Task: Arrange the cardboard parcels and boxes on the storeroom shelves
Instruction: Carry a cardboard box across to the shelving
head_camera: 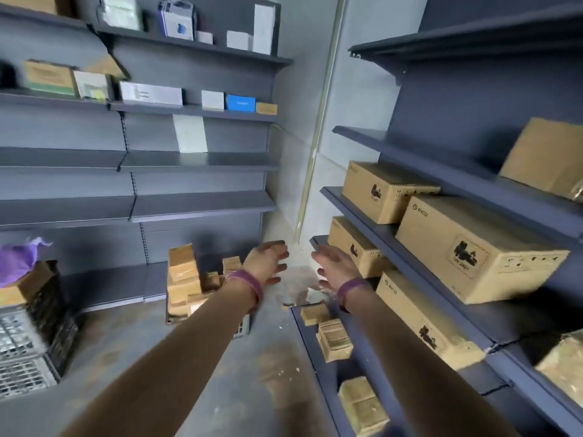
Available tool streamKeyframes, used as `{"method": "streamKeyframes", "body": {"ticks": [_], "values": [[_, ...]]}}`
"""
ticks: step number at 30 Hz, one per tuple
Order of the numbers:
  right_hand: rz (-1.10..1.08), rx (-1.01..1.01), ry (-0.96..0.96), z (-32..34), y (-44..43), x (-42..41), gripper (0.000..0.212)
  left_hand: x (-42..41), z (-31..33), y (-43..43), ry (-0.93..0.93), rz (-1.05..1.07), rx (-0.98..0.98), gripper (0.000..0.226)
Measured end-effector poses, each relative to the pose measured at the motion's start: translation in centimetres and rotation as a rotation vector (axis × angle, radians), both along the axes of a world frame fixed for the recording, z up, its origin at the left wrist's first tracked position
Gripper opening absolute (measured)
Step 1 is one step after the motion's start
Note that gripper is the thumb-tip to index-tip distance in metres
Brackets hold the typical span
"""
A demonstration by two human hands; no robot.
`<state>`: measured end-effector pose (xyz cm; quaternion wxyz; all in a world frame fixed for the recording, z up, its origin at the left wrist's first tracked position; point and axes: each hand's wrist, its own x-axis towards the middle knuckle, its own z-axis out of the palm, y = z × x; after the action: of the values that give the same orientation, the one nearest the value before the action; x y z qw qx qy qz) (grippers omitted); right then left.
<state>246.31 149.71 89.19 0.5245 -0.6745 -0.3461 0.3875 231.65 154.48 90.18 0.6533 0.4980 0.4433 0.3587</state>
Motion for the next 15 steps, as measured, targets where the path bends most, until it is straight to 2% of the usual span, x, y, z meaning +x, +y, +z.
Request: {"method": "streamKeyframes", "body": {"ticks": [9,15], "values": [[-0.041,0.077,-0.017,0.3,14.8,3.7,0.033,4.9,-0.3,15.1,0.013,-0.100,0.051,0.037],[-0.005,0.107,0.042,-0.3,28.7,6.1,0.039,6.3,-0.1,28.7,0.074,-0.033,0.079,0.037]]}}
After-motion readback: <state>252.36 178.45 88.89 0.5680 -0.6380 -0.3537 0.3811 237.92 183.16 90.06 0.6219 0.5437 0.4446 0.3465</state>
